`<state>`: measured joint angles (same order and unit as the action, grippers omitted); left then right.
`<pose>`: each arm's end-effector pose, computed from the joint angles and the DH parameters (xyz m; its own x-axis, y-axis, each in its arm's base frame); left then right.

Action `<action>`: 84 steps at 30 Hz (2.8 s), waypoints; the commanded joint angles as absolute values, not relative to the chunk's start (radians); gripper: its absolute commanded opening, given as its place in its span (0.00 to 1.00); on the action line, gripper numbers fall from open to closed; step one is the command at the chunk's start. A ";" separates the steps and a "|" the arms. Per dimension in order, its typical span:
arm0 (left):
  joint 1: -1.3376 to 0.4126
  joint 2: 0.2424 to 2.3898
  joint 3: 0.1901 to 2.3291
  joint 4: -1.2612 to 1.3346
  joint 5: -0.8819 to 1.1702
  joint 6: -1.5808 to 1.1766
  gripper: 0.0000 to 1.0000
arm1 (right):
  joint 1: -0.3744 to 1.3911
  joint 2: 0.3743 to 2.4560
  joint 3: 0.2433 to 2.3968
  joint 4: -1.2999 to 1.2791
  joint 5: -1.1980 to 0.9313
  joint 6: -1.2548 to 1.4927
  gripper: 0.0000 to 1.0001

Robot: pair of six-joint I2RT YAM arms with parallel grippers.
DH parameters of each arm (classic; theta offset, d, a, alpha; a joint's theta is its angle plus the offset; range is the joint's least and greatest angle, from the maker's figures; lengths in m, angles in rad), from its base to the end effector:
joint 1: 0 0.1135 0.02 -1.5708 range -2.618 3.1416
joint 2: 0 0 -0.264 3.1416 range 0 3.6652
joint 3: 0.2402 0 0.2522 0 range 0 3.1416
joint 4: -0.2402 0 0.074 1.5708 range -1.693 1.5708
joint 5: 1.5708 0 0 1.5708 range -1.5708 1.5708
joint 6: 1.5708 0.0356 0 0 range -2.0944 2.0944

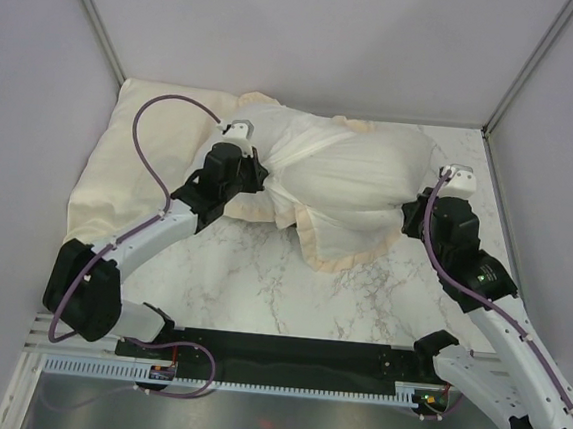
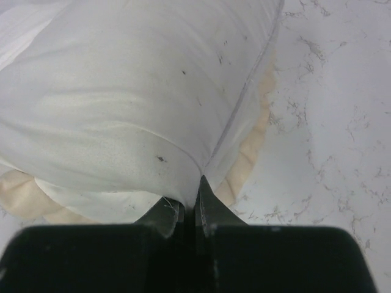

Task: Remove the pillowcase from the pillow

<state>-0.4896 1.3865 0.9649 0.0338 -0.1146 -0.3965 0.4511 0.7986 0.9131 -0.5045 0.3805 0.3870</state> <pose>0.2851 -0.1473 0.2862 -0.4522 -0.1938 -0.8706 0.2159 0.9233 -0.3176 0.1599 0.0628 0.3495 -0.3529 0.2184 -0.9098 0.0406 0.9750 0.2183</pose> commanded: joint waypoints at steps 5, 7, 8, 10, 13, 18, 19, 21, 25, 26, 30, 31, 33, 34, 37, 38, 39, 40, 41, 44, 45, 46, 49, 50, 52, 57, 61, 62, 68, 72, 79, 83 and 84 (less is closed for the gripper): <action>-0.425 1.333 0.867 0.026 -0.244 -0.364 0.02 | 0.339 0.767 0.916 -0.505 0.637 0.336 0.00; -0.492 1.333 0.854 0.060 -0.224 -0.353 0.02 | 0.325 0.804 0.896 -0.500 0.632 0.340 0.00; -0.517 1.341 0.847 0.061 -0.221 -0.350 0.02 | 0.304 0.816 0.887 -0.499 0.629 0.345 0.00; -0.589 1.344 0.836 0.064 -0.206 -0.353 0.02 | 0.282 0.841 0.852 -0.485 0.609 0.371 0.00; -0.678 1.335 0.796 0.078 -0.173 -0.382 0.02 | 0.221 0.856 0.816 -0.466 0.526 0.409 0.04; -0.811 1.310 0.713 0.092 -0.167 -0.457 0.02 | 0.189 0.876 0.873 -0.535 0.476 0.403 0.83; -0.825 1.305 0.701 0.103 -0.164 -0.472 0.02 | 0.189 0.882 0.917 -0.555 0.472 0.396 0.86; -0.871 1.308 0.666 0.121 -0.160 -0.512 0.02 | 0.189 0.888 0.962 -0.600 0.451 0.384 0.88; -0.929 1.347 0.640 0.141 -0.172 -0.545 0.02 | 0.189 0.861 1.055 -0.549 0.312 0.321 0.98; -0.937 1.361 0.637 0.143 -0.175 -0.551 0.02 | 0.189 0.865 1.066 -0.529 0.280 0.295 0.98; -0.971 1.367 0.623 0.144 -0.195 -0.577 0.02 | 0.187 0.935 1.114 -0.425 0.105 0.267 0.98; -0.974 1.364 0.615 0.146 -0.198 -0.583 0.02 | 0.189 0.955 1.120 -0.407 0.034 0.270 0.98; -0.979 1.358 0.611 0.149 -0.206 -0.594 0.02 | 0.189 1.015 1.112 -0.370 -0.017 0.311 0.98; -0.980 1.359 0.609 0.149 -0.213 -0.594 0.02 | 0.189 1.031 1.089 -0.362 -0.044 0.331 0.98; -0.983 1.355 0.611 0.147 -0.222 -0.594 0.02 | 0.198 1.061 0.987 -0.328 -0.084 0.382 0.98; -0.983 1.356 0.614 0.147 -0.222 -0.594 0.02 | 0.204 1.063 0.954 -0.324 -0.086 0.391 0.98; -0.985 1.358 0.615 0.147 -0.224 -0.592 0.02 | 0.209 1.062 0.922 -0.316 -0.083 0.402 0.98; -0.985 1.359 0.615 0.147 -0.224 -0.591 0.02 | 0.216 1.060 0.855 -0.310 -0.077 0.422 0.98; -0.986 1.362 0.620 0.147 -0.222 -0.580 0.02 | 0.239 1.058 0.816 -0.299 -0.072 0.431 0.98; -0.991 1.370 0.635 0.146 -0.224 -0.554 0.02 | 0.281 1.072 0.689 -0.236 -0.069 0.451 0.93; -0.992 1.370 0.641 0.143 -0.224 -0.546 0.02 | 0.287 1.078 0.666 -0.221 -0.068 0.456 0.75; -0.992 1.370 0.649 0.138 -0.225 -0.539 0.02 | 0.291 1.083 0.628 -0.212 -0.063 0.463 0.64; -0.994 1.356 0.695 0.112 -0.235 -0.503 0.10 | 0.308 1.080 0.574 -0.176 -0.058 0.474 0.26; -0.994 1.344 0.707 0.094 -0.238 -0.480 0.21 | 0.314 1.074 0.568 -0.173 -0.057 0.472 0.17; -0.994 1.325 0.751 0.074 -0.255 -0.456 0.53 | 0.319 1.063 0.552 -0.172 -0.046 0.468 0.00; -0.994 1.238 0.865 0.006 -0.320 -0.364 0.79 | 0.328 1.009 0.516 -0.178 -0.048 0.442 0.00; -0.991 1.227 1.018 -0.032 -0.411 -0.267 0.85 | 0.334 0.971 0.483 -0.186 -0.060 0.431 0.00; -0.992 1.236 1.049 -0.029 -0.428 -0.221 0.88 | 0.337 0.951 0.476 -0.186 -0.064 0.430 0.00; -0.943 1.460 1.304 -0.028 -0.463 -0.077 0.92 | 0.341 0.879 0.442 -0.213 -0.074 0.420 0.00; -0.916 1.620 1.425 -0.032 -0.424 -0.038 0.93 | 0.341 0.856 0.443 -0.232 -0.072 0.420 0.00; -0.888 1.839 1.523 -0.187 -0.416 -0.080 0.91 | 0.341 0.807 0.460 -0.261 -0.083 0.436 0.00; -0.844 1.845 1.473 -0.202 -0.396 -0.146 0.31 | 0.341 0.802 0.469 -0.285 -0.074 0.437 0.00; -0.836 1.824 1.456 -0.199 -0.387 -0.165 0.21 | 0.342 0.807 0.475 -0.290 -0.072 0.436 0.00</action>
<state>-0.8749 1.8515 1.4868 -0.1131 -0.3946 -0.1230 0.3264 0.7910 0.4904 -0.0875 -0.0261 0.4458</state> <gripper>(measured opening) 0.353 0.045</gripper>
